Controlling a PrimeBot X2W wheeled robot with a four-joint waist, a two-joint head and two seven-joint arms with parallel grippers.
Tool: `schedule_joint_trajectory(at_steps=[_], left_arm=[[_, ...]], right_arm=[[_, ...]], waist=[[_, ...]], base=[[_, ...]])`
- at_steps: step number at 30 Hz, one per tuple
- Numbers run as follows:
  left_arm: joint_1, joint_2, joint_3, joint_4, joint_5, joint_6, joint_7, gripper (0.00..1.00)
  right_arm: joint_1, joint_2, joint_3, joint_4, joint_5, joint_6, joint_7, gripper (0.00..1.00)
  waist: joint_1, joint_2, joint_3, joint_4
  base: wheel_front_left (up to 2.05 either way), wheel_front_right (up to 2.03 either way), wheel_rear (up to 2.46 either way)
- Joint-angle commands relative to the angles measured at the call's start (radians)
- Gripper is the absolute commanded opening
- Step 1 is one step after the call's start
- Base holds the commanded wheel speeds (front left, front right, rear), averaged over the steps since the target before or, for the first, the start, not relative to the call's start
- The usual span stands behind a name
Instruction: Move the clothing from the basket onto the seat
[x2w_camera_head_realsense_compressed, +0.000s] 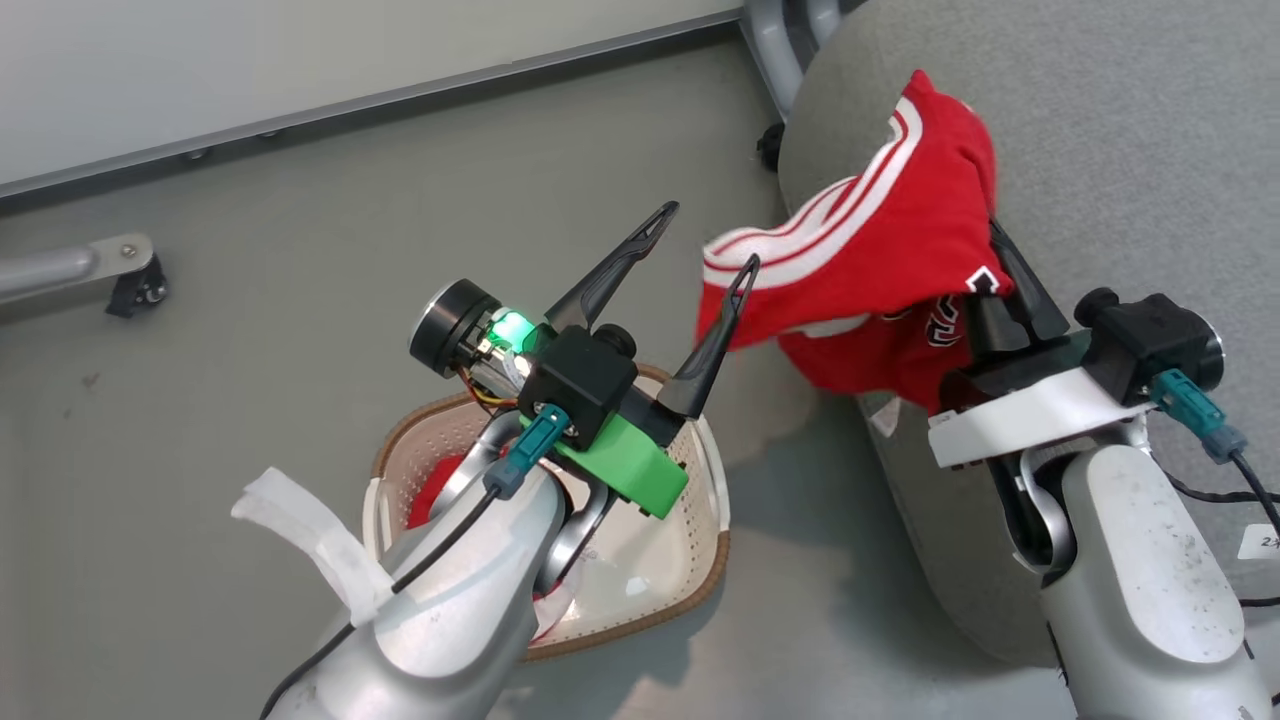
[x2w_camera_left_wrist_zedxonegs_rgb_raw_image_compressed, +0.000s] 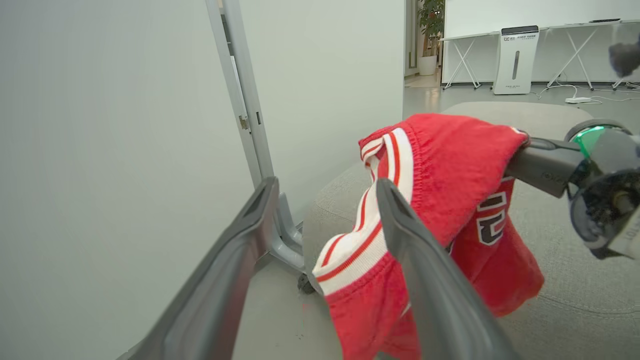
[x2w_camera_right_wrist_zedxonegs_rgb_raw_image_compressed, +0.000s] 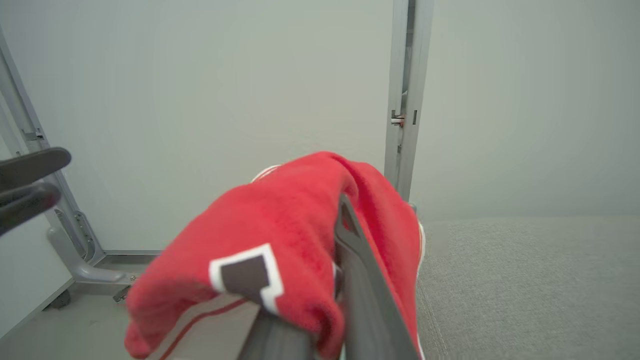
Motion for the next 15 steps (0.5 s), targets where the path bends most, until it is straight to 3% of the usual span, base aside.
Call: schedule_joint_trajectory(at_steps=[1,15], left_arm=[[-0.006,0.012,0.003,0.004,0.014,-0.006,0.0,1.0],[-0.037,0.047,-0.007,0.029,0.051,-0.008,0.0,1.0]], right_arm=[[0.016,0.0,-0.014,-0.009,0.007,0.0,-0.001,0.0],[0.083,0.016,-0.135,-0.063,0.034,0.0,-0.001,0.0]], waist=[[0.0,-0.0001,0.027,-0.05],[0.0,-0.0001,0.102,-0.248]], base=[[0.0,0.0,0.0],[0.0,0.0,0.0]])
